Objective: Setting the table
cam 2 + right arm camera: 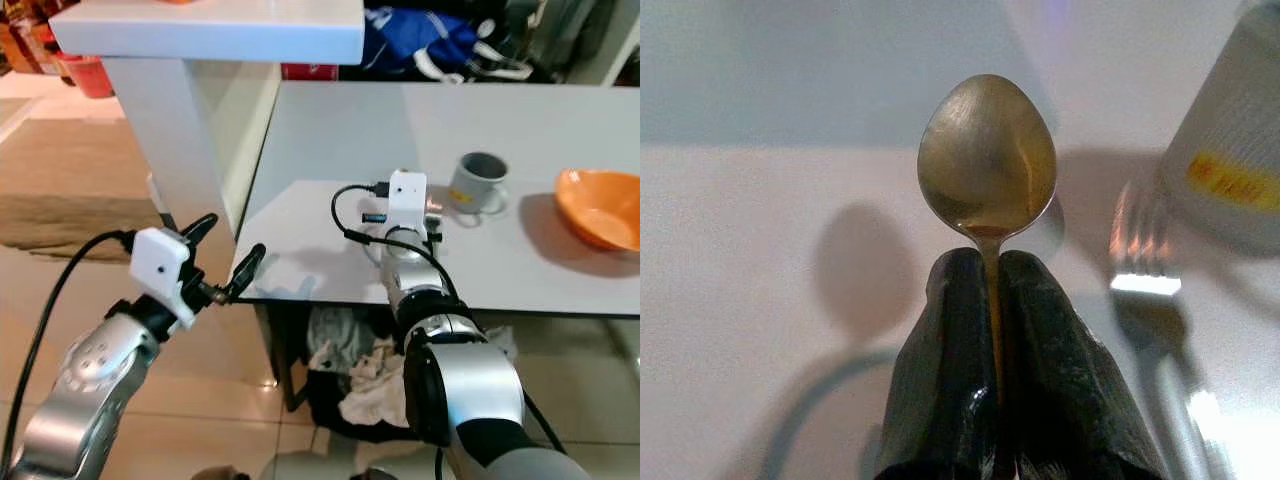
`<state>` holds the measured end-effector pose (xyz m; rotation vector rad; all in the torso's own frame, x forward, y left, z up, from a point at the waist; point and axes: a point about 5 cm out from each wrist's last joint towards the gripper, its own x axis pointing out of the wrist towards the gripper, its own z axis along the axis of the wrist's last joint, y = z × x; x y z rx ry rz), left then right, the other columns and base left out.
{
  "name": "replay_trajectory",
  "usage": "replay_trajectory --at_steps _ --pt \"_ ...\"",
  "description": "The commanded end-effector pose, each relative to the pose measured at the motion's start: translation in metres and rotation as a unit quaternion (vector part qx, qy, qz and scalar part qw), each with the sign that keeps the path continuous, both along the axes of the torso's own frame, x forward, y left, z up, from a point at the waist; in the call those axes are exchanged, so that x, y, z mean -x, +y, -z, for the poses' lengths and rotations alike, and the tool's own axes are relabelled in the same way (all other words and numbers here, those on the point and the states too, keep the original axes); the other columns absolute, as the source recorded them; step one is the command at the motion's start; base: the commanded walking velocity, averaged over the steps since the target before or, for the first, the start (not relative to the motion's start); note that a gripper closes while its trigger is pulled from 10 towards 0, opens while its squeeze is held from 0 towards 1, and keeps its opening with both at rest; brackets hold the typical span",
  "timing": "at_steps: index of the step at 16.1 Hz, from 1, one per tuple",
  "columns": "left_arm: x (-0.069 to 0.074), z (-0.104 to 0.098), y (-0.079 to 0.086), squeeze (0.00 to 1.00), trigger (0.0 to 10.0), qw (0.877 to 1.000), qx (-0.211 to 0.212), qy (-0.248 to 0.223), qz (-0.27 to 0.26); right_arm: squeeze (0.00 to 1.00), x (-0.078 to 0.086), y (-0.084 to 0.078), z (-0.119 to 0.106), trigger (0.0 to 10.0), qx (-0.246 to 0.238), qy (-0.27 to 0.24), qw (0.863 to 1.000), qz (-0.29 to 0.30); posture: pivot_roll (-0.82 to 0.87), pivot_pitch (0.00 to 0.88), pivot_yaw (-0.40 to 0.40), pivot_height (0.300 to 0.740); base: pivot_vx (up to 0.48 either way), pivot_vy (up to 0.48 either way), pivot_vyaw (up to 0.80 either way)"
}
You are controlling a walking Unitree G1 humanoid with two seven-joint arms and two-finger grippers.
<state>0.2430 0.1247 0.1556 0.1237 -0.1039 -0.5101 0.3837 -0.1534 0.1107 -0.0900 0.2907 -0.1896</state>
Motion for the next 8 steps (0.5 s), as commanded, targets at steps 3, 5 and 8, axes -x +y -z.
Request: replay_trajectory --at_steps 3,5,8 --pt "0.012 -0.002 0.009 0.00 10.0 1.000 -0.009 0.018 -0.005 0.00 0.003 -0.006 0.007 0.0 -0.008 0.011 1.000 0.023 0.20 0.100 0.076 0.728 0.000 0.000 0.00" --pt "0.016 -0.003 0.012 0.00 10.0 1.000 -0.013 0.023 -0.006 0.00 0.006 -0.008 0.011 0.0 -0.001 0.014 0.999 0.031 0.21 0.113 0.081 0.728 0.000 0.000 0.00" --pt "0.021 -0.004 0.013 0.00 10.0 0.999 -0.016 0.032 -0.009 0.00 0.007 -0.017 0.010 0.0 0.032 0.008 0.998 0.057 0.20 0.123 0.084 0.728 0.000 0.000 0.00"
